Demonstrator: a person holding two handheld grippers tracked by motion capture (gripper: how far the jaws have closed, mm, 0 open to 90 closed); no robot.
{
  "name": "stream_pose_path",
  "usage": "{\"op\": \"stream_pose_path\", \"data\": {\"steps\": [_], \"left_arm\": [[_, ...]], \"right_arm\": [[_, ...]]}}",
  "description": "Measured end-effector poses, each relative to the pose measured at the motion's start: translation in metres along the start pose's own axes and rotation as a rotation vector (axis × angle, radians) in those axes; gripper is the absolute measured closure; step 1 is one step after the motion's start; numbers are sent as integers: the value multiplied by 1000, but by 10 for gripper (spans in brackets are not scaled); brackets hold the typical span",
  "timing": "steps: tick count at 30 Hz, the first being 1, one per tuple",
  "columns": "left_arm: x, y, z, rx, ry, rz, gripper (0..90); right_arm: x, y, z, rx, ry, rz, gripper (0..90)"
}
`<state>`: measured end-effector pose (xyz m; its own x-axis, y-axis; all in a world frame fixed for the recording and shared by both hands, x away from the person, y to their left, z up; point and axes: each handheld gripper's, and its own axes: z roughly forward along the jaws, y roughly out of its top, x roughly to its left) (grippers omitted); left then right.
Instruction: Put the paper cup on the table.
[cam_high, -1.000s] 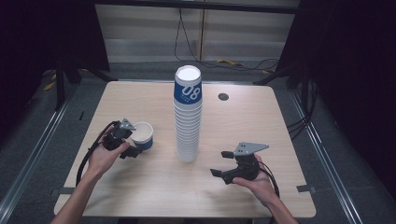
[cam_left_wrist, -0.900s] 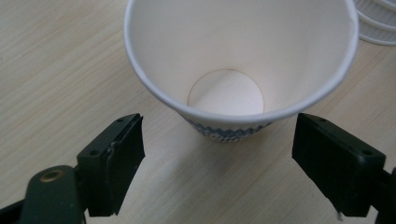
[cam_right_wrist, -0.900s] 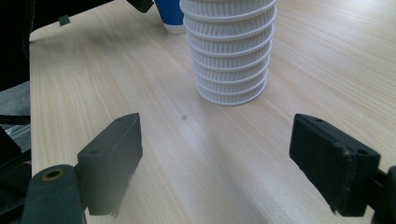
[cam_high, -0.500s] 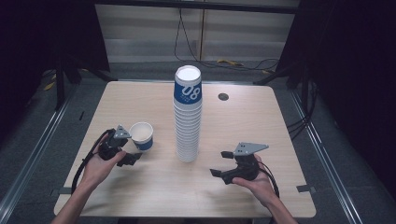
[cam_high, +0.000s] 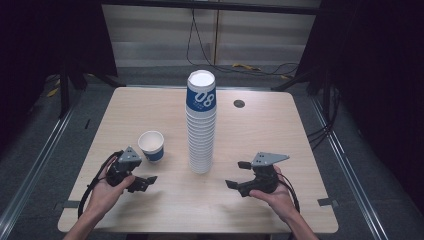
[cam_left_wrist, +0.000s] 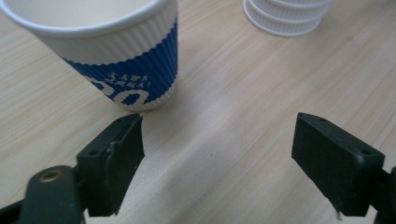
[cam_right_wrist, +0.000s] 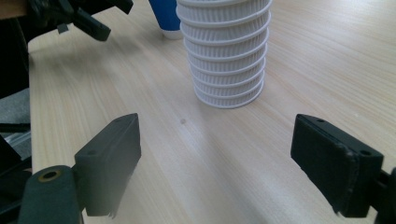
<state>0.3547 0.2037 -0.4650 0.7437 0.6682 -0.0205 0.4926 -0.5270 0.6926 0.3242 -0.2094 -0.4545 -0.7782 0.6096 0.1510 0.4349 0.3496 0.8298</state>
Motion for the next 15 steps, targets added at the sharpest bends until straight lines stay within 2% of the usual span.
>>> {"op": "stream_pose_path", "data": {"steps": [2,4,6,9,13,15], "left_arm": [[-7,-1,0,-13,-27,11,165],[-12,-2,0,-28,-27,17,163],[-18,-3,2,-50,-49,4,164],[-28,-3,4,-61,-49,-10,164],[-43,-2,10,-91,-59,8,164],[-49,-1,13,-89,-49,21,164]], "right_arm": [[2,0,-2,-4,-2,5,163],[2,-1,-3,-8,-7,11,163],[3,-1,-2,-6,-17,13,160],[4,-3,-1,-1,-13,20,162],[7,-8,1,5,-23,43,163],[9,-9,1,5,-29,45,163]]}}
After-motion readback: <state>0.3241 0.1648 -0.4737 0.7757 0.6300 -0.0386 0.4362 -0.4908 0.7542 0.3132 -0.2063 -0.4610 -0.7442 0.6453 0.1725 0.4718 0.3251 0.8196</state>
